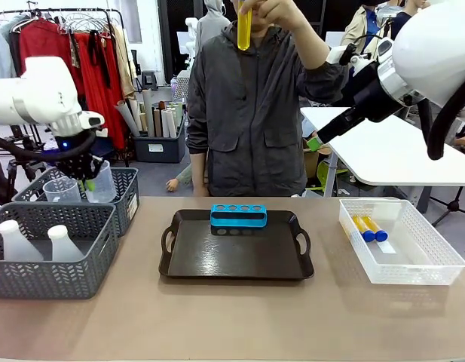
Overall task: Prepare the laboratory tools.
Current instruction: Pick up one Large Measuring Cup and place it on the Handle tray.
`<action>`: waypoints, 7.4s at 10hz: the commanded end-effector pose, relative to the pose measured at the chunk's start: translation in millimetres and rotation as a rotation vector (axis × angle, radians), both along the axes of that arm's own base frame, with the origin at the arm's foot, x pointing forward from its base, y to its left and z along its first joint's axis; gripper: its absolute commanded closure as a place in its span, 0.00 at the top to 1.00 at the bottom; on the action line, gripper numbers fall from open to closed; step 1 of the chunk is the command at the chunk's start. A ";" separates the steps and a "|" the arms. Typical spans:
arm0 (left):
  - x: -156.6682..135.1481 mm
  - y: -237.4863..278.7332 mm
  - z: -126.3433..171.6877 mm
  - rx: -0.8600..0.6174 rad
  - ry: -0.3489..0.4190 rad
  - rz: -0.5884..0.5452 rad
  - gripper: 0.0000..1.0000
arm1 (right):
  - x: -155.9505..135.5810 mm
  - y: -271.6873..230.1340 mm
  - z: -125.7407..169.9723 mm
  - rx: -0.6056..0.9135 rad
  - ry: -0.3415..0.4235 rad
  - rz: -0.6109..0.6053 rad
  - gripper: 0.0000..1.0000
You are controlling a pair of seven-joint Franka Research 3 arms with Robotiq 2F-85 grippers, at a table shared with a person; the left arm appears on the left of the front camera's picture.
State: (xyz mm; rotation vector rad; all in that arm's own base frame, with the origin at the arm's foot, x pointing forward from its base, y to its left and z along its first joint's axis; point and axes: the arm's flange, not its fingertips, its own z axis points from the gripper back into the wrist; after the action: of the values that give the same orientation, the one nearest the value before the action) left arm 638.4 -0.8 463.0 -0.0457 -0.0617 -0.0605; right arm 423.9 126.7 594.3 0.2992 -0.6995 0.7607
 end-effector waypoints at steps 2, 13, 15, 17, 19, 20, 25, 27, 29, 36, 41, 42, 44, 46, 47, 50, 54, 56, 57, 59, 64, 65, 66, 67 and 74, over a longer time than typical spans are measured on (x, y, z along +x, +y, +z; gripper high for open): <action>-46.0 -19.6 62.5 -0.006 -0.080 -0.127 0.00 | 0.1 1.0 3.9 0.011 0.011 -0.012 1.00; -134.3 -153.8 131.5 -0.042 -0.173 -0.689 0.00 | 0.1 1.0 3.9 0.011 0.011 -0.012 1.00; -134.3 -153.8 131.5 -0.042 -0.173 -0.689 0.00 | 0.1 1.0 3.9 0.011 0.011 -0.012 1.00; -138.0 -178.2 145.4 -0.063 -0.141 -0.782 0.00 | 0.1 1.0 3.9 0.011 0.011 -0.012 1.00; -132.1 -217.7 151.6 -0.020 -0.088 -0.909 0.00 | 0.1 1.0 3.9 0.011 0.011 -0.012 1.00; -128.1 -238.2 141.2 -0.019 -0.048 -0.961 0.00 | 0.1 1.0 3.9 0.011 0.011 -0.012 1.00; -118.4 -304.5 92.6 -0.049 0.082 -1.142 0.00 | 0.1 1.0 3.9 0.011 0.011 -0.012 1.00; -118.0 -308.6 89.3 -0.059 0.094 -1.162 0.00 | 0.1 1.0 3.9 0.011 0.011 -0.012 1.00; -118.1 -307.9 87.7 -0.057 0.096 -1.167 0.00 | 0.1 1.0 3.9 0.011 0.011 -0.012 1.00; -119.2 -308.5 85.4 -0.061 0.090 -1.137 0.00 | 0.1 1.0 3.9 0.011 0.011 -0.012 1.00; -120.9 -299.9 85.5 -0.060 0.090 -1.111 0.00 | 0.1 1.0 3.9 0.011 0.011 -0.012 1.00; -121.6 -299.4 87.2 -0.051 0.077 -1.107 0.00 | 0.1 1.0 3.9 0.011 0.011 -0.012 1.00; -122.8 -306.8 90.9 -0.018 0.059 -1.112 0.00 | 0.1 1.0 3.9 0.011 0.011 -0.012 1.00; -116.9 -344.1 89.4 0.056 0.045 -1.155 0.00 | 0.1 1.0 3.9 0.011 0.011 -0.012 1.00; -114.6 -359.9 87.6 0.097 0.033 -1.175 0.00 | 0.1 1.0 3.9 0.011 0.011 -0.012 1.00; -100.6 -402.4 68.4 0.127 0.018 -1.253 0.00 | 0.1 1.0 3.9 0.011 0.011 -0.012 1.00; -77.3 -449.6 13.1 0.168 0.077 -1.455 0.00 | 0.1 1.0 3.9 0.011 0.011 -0.012 1.00; -73.1 -464.5 -14.2 0.166 0.089 -1.526 0.00 | 0.1 1.0 3.9 0.011 0.011 -0.012 1.00; -73.2 -468.5 -23.6 0.176 0.069 -1.545 0.00 | 0.1 1.0 3.9 0.011 0.011 -0.012 1.00; -76.8 -473.0 -43.3 0.158 0.081 -1.570 0.00 | 0.1 1.0 3.9 0.011 0.011 -0.012 1.00; -77.4 -474.3 -64.7 0.140 0.098 -1.600 0.00 | 0.1 1.0 3.9 0.011 0.011 -0.012 1.00; -78.1 -475.0 -65.0 0.142 0.100 -1.604 0.09 | 0.1 1.0 3.9 0.011 0.011 -0.012 1.00; -76.6 -474.9 -64.4 0.141 0.103 -1.606 0.29 | 0.1 1.0 3.9 0.011 0.011 -0.012 1.00; -78.2 -474.6 -63.8 0.132 0.107 -1.605 0.48 | 0.1 1.0 3.9 0.011 0.011 -0.012 1.00; -102.3 -438.3 -2.7 0.133 0.090 -1.512 1.00 | 0.1 1.0 3.9 0.011 0.011 -0.012 1.00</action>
State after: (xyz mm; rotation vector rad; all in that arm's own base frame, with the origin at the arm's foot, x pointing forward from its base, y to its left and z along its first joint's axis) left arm 547.0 -457.7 453.0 0.0627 0.0717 -1.6085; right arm 424.3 126.9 595.5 0.2976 -0.6996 0.7611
